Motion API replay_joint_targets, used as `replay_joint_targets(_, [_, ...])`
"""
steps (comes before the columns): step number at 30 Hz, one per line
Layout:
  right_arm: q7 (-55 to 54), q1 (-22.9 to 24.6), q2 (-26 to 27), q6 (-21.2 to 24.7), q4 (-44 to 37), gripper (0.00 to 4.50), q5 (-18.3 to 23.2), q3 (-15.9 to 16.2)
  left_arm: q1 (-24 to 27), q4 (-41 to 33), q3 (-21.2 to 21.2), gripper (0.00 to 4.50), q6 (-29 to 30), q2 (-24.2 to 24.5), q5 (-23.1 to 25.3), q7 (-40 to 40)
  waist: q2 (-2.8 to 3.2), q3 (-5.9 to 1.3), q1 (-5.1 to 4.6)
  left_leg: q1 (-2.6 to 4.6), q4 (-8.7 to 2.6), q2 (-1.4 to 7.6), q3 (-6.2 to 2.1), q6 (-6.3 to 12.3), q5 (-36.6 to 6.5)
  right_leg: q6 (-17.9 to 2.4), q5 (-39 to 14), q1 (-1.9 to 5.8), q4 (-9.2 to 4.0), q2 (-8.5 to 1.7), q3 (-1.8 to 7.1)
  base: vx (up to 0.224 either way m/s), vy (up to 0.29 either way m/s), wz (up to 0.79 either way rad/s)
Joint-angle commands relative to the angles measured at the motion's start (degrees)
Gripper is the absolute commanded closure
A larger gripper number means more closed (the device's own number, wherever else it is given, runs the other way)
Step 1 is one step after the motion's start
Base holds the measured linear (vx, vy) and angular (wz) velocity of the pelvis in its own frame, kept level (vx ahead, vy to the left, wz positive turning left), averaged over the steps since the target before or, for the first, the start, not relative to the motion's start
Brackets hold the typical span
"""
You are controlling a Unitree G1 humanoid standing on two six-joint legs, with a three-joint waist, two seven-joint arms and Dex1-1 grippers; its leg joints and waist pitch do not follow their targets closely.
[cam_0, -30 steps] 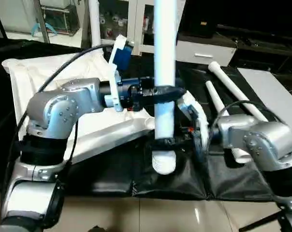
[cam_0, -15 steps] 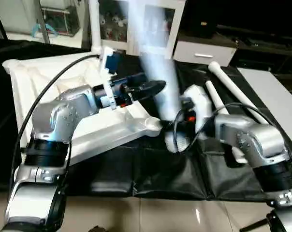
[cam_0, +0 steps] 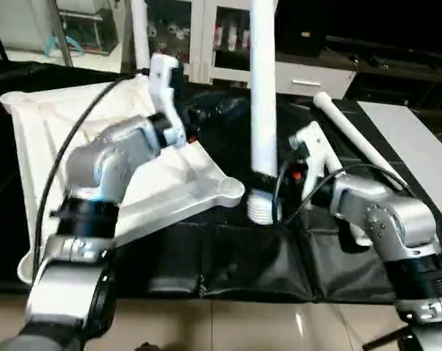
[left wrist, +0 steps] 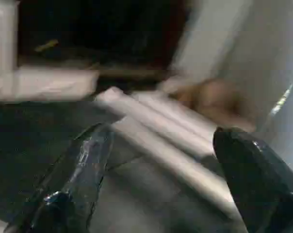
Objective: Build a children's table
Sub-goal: Pick table leg
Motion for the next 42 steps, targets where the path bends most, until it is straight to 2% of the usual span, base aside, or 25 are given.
replay_joint_targets(1, [0.78, -0.34, -0.35, 0.13, -2.10, 2.62, 1.43, -1.51, -1.30, 2.91, -1.76, 0.67, -0.19, -1.14, 3.60, 4.10, 1.25, -4.13, 0.23, 1.19, -4.33, 1.05, -0.32, -2.39, -14.47, -6.75, -18.07, 3.26, -4.47, -3.16, 2.08, 0.000, 0.000, 0.00])
replay_joint_targets(2, [0.81, -0.18, -0.31, -0.15, -2.02, 2.62, 0.61, -0.80, -1.84, 2.51, -1.55, 0.67, -0.84, -1.78, 3.45, 4.12, 1.57, -4.05, 0.28, 1.32, -4.39, 1.10, -0.37, -2.53, -14.81, -6.80, -17.90, 3.13, -4.50, -3.13, 2.09, 0.000, 0.000, 0.00])
replay_joint_targets(4, [0.50, 0.07, -0.43, -0.97, -1.05, 2.62, -1.50, 0.42, -2.68, -0.55, -1.20, 0.67, -0.30, -2.67, 1.65, 3.08, 1.43, -4.10, 0.37, 1.31, -4.50, 1.19, -0.47, -3.14, -15.19, -7.52, -17.73, 3.34, -4.52, -3.42, 2.03, 0.000, 0.000, 0.00])
replay_joint_targets(6, [0.30, 0.22, -0.51, -1.45, -0.41, 2.62, -2.73, 1.08, -3.16, -2.54, -1.06, 0.67, 0.25, -3.13, 0.49, 2.41, 1.35, -4.27, 0.58, 1.19, -4.44, 1.24, -0.45, -3.58, -13.70, -9.28, -13.92, 3.51, -3.93, -3.46, 2.09, 0.000, 0.000, 0.00])
replay_joint_targets(7, [-0.51, 0.31, -0.70, -1.96, 0.61, 2.62, -4.06, 1.70, -3.78, -6.68, -0.95, 0.67, 2.02, -3.68, -2.14, 0.99, 0.99, -4.22, 0.55, 1.06, -4.41, 1.14, -0.32, -3.34, -13.35, -9.67, -13.15, 3.59, -3.94, -3.42, 2.08, 0.000, 0.000, 0.00])
replay_joint_targets(8, [-0.51, 0.31, -0.70, -1.96, 0.61, 2.62, -4.06, 1.70, -3.78, -6.68, -0.95, 0.67, 2.02, -3.68, -2.14, 0.99, 1.04, -4.26, 0.61, 1.06, -4.38, 1.22, -0.36, -3.54, -13.00, -9.99, -12.81, 3.69, -3.63, -3.60, 2.10, 0.000, 0.000, 0.00])
replay_joint_targets(9, [-1.07, 0.36, -0.86, -2.12, 1.28, 2.62, -4.65, 1.91, -4.59, -10.67, -0.82, 0.67, 4.75, -4.11, -4.68, 0.43, 0.93, -4.22, 0.53, 0.99, -4.28, 1.23, -0.19, -3.47, -12.55, -10.28, -12.70, 3.66, -3.57, -3.67, 2.19, 0.000, 0.000, 0.00])
replay_joint_targets(10, [-1.07, 0.36, -0.86, -2.12, 1.28, 2.62, -4.65, 1.91, -4.59, -10.67, -0.82, 0.67, 4.75, -4.11, -4.68, 0.43, 0.93, -4.21, 0.64, 0.92, -4.24, 1.12, -0.24, -3.29, -12.20, -10.24, -12.78, 3.72, -3.60, -3.62, 2.13, 0.000, 0.000, 0.00])
replay_joint_targets(11, [-1.60, 0.31, -1.07, -2.13, 1.90, 2.62, -5.05, 2.16, -5.50, -14.78, -0.87, 0.67, 7.09, -4.47, -6.71, -0.08, 0.83, -3.98, 0.53, 0.97, -4.27, 0.97, -0.08, -2.86, -12.92, -9.68, -14.44, 3.55, -3.99, -3.39, 2.15, 0.000, 0.000, 0.00])
replay_joint_targets(12, [-1.60, 0.31, -1.07, -2.13, 1.90, 2.62, -5.05, 2.16, -5.50, -14.78, -0.87, 0.67, 7.09, -4.47, -6.71, -0.08, 0.91, -4.01, 0.51, 1.01, -4.28, 1.07, -0.15, -2.86, -13.04, -9.47, -15.39, 3.68, -3.98, -3.51, 2.16, 0.000, 0.000, 0.00])
replay_joint_targets(17, [-1.14, 0.10, -0.98, -2.08, 2.13, 2.63, -5.78, 2.36, -5.14, -15.58, -1.27, 0.67, 6.73, -4.85, -6.05, -0.35, 0.89, -3.83, 0.16, 1.06, -4.33, 0.81, -0.21, -2.72, -15.56, -6.76, -21.08, 3.38, -4.87, -3.21, 1.97, 0.000, 0.000, 0.00])
replay_joint_targets(19, [-0.91, 0.04, -0.96, -2.33, 2.35, 2.63, -6.21, 2.54, -4.99, -16.52, -1.43, 0.67, 6.93, -5.06, -6.65, -0.78, 0.90, -3.84, 0.10, 1.00, -4.38, 0.85, -0.29, -2.77, -15.48, -6.21, -21.61, 3.36, -4.97, -3.25, 1.93, 0.000, 0.000, 0.00])
replay_joint_targets(22, [-0.89, 0.16, -0.94, -2.74, 2.45, 2.64, -6.57, 2.86, -4.80, -17.66, -1.58, 0.67, 7.50, -5.38, -7.29, -0.95, 0.93, -3.95, -0.03, 0.97, -4.39, 0.95, -0.37, -2.81, -15.13, -6.48, -20.36, 3.37, -4.76, -3.22, 1.93, 0.000, 0.000, 0.00])
replay_joint_targets(27, [-0.35, 0.55, -1.15, -3.30, 2.25, 2.64, -7.35, 3.67, -3.74, -18.74, -2.49, 0.67, 7.85, -6.40, -7.51, -0.72, 1.06, -4.04, 0.03, 0.92, -4.35, 1.01, -0.21, -2.60, -13.58, -8.48, -15.89, 3.50, -4.35, -3.10, 2.05, 0.000, 0.000, 0.00])
replay_joint_targets(29, [-0.37, 0.60, -1.14, -3.46, 2.22, 2.64, -7.67, 3.72, -3.60, -18.32, -2.42, 0.67, 6.91, -6.57, -6.88, -0.36, 1.00, -3.96, -0.01, 0.95, -4.37, 0.97, -0.15, -2.50, -14.06, -8.48, -16.34, 3.50, -4.47, -3.09, 2.07, 0.000, 0.000, 0.00])
replay_joint_targets(30, [-0.43, 0.59, -1.11, -3.55, 2.26, 2.64, -7.84, 3.68, -3.58, -18.04, -2.29, 0.67, 6.34, -6.61, -6.45, -0.15, 1.08, -3.94, -0.02, 0.91, -4.42, 0.97, -0.19, -2.51, -14.44, -8.21, -16.94, 3.53, -4.56, -3.09, 2.07, 0.000, 0.000, 0.00])
replay_joint_targets(31, [-1.31, 0.50, -0.93, -4.20, 2.79, 2.64, -8.35, 3.14, -3.96, -15.84, -1.42, 0.67, 3.24, -6.34, -4.18, 1.57, 1.22, -3.93, -0.08, 0.93, -4.41, 0.90, -0.23, -2.54, -14.88, -7.80, -17.72, 3.54, -4.61, -3.07, 2.06, 0.000, 0.000, 0.00])
replay_joint_targets(32, [-1.31, 0.50, -0.93, -4.20, 2.79, 2.64, -8.35, 3.14, -3.96, -15.84, -1.42, 0.67, 3.24, -6.34, -4.18, 1.57, 1.15, -3.83, -0.11, 0.90, -4.44, 0.82, -0.21, -2.37, -15.22, -7.22, -18.70, 3.43, -5.01, -3.00, 2.03, 0.000, 0.000, 0.00])
replay_joint_targets(34, [-4.82, 0.07, -0.73, -7.04, 5.18, 2.64, -10.81, 1.57, -4.81, -9.03, -1.03, 0.67, -7.64, -3.32, 4.90, 6.60, 1.03, -3.80, -0.32, 0.92, -4.45, 0.70, -0.32, -2.50, -16.49, -5.03, -22.23, 3.42, -5.35, -2.99, 1.88, 0.000, 0.000, 0.00])
replay_joint_targets(35, [-7.75, -0.39, -0.45, -8.12, 7.22, 2.64, -12.08, 0.28, -4.91, -6.88, 0.09, 0.67, -10.70, -1.91, 7.11, 8.47, 1.03, -3.67, -0.58, 0.93, -4.54, 0.56, -0.48, -2.60, -17.50, -2.72, -25.90, 3.13, -5.96, -2.91, 1.71, 0.000, 0.000, 0.00])
replay_joint_targets(36, [-9.11, -0.61, -0.29, -8.40, 8.19, 2.64, -12.53, -0.33, -4.87, -6.47, 0.98, 0.67, -11.02, -1.56, 7.06, 8.99, 1.02, -3.84, -0.83, 1.08, -4.43, 0.41, -0.58, -3.15, -18.07, -1.22, -28.32, 3.11, -5.99, -2.94, 1.55, 0.000, 0.000, 0.00])
replay_joint_targets(38, [-10.38, -0.64, -0.42, -10.15, 9.60, 2.64, -13.45, -0.96, -4.67, -6.69, 2.12, 0.67, -11.92, -1.12, 6.65, 9.01, 1.12, -3.99, -0.95, 1.20, -4.32, 0.58, -0.56, -3.29, -17.00, -1.95, -26.48, 2.92, -5.80, -3.04, 1.62, 0.000, 0.000, 0.00])
replay_joint_targets(40, [-12.65, -0.34, -0.64, -12.96, 11.67, 2.64, -14.44, -2.71, -3.93, -7.86, 4.31, 0.67, -12.67, -0.41, 5.24, 8.75, 1.28, -4.08, -0.91, 1.16, -4.39, 0.86, -0.55, -3.54, -15.98, -4.27, -21.96, 2.94, -5.15, -3.10, 1.73, 0.000, 0.000, 0.00])
replay_joint_targets(41, [-13.32, 0.09, -0.82, -13.95, 11.86, 2.64, -14.59, -3.54, -3.08, -8.82, 4.72, 0.67, -12.77, 0.06, 4.78, 8.12, 1.59, -4.13, -0.84, 1.17, -4.45, 1.03, -0.55, -3.84, -15.20, -6.00, -18.40, 2.97, -4.65, -3.13, 1.86, 0.000, 0.000, 0.00])
replay_joint_targets(42, [-13.72, 0.44, -0.78, -14.02, 11.56, 2.64, -14.38, -4.20, -2.19, -9.44, 4.52, 0.67, -13.00, 0.31, 4.49, 6.85, 1.43, -4.28, -0.82, 1.15, -4.38, 1.04, -0.38, -3.56, -13.79, -7.53, -14.35, 3.18, -4.14, -2.93, 1.99, 0.000, 0.000, 0.00])
